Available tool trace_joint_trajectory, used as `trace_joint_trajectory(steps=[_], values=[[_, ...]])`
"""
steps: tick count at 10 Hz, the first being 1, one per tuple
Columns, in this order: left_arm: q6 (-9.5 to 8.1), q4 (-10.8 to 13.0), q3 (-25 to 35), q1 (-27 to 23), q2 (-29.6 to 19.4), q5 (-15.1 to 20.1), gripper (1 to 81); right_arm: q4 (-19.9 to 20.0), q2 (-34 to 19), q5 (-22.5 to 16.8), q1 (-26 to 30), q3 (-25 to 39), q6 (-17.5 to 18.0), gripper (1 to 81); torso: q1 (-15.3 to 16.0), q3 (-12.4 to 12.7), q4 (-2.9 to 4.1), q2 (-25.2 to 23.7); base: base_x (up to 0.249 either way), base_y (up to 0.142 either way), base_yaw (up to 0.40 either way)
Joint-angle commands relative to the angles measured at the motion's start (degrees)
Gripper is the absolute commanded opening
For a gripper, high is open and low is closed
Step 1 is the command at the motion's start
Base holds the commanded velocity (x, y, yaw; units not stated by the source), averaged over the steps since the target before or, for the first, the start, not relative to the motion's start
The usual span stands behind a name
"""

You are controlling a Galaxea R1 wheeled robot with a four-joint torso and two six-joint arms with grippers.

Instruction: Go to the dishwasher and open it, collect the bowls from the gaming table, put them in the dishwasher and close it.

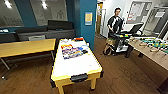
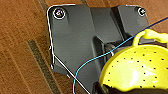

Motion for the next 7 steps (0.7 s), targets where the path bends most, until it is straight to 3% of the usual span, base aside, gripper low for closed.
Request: trace_joint_trajectory(steps=[1, 7], values=[[0.45, 0.1, -0.1, -0.9, -0.5, 2.3, 1.0, -0.7, -0.5, -2.2, 1.0, -0.1, -0.1, 1.0, 0.0, 0.0, 0.00, 0.0, 0.000, 0.000, -0.400], [0.45, 0.4, -0.1, -0.6, 0.2, 2.4, 1.0, -0.7, 0.2, -2.0, 1.0, -0.1, -0.1, 1.0, 0.0, 0.0, 0.00, 0.0, 0.000, 0.000, -0.400]])
